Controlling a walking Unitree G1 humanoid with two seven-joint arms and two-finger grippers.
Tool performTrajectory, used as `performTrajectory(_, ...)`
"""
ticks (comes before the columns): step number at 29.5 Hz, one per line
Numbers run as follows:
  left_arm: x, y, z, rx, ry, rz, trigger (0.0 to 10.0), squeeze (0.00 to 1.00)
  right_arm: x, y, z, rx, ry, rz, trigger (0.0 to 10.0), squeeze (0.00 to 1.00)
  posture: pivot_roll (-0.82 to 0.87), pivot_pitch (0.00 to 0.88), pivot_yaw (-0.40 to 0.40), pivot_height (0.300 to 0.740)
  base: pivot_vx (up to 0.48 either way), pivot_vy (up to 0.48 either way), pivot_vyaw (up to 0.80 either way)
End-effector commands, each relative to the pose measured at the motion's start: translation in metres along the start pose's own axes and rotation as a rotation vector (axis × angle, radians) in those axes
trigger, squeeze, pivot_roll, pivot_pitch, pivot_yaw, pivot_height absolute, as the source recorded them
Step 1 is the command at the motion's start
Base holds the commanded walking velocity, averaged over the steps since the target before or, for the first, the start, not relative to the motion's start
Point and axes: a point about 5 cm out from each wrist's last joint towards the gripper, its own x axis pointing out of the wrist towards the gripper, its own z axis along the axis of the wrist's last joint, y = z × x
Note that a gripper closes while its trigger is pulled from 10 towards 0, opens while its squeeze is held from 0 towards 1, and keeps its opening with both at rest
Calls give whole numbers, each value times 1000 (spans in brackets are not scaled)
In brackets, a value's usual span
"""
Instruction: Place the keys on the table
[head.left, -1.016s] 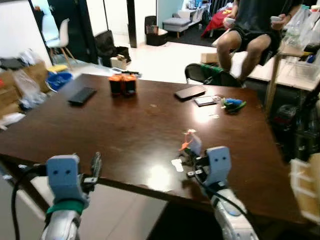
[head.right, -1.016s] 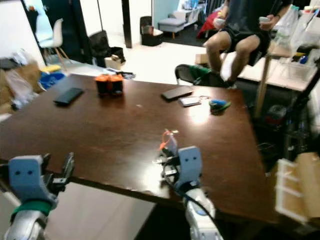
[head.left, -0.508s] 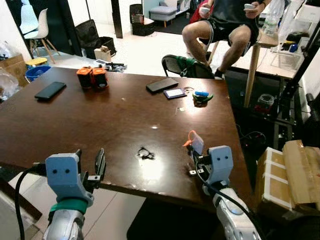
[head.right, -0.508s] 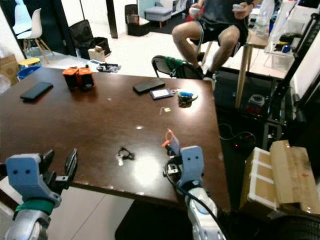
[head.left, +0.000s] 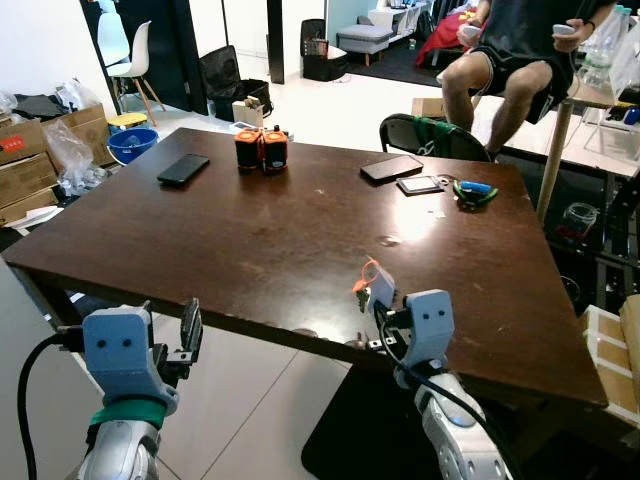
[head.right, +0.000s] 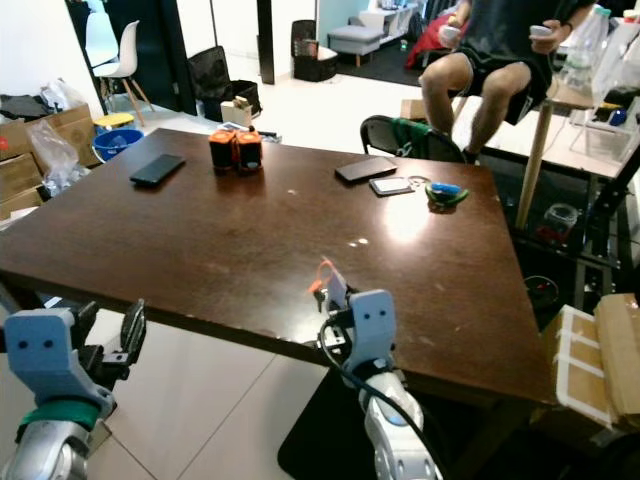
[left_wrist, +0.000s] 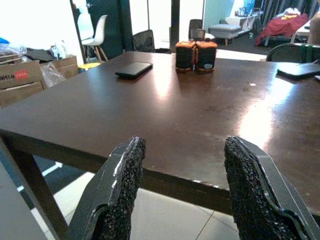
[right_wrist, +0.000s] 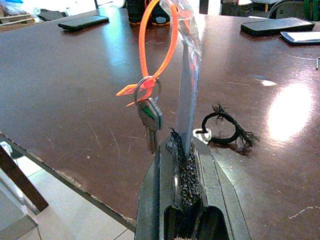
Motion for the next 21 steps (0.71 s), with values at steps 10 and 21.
performTrajectory(10,-1,10,-4,-20,32,51,10000,0,2,-3,-3,8,30,-15,10000,0,-122,40,101,740,0,0,-320)
performTrajectory(21,1,10,0,-32,22,44,10000,0,2,-1,-4,12,32,-7,10000,0,-112,38,96,740,0,0,-218)
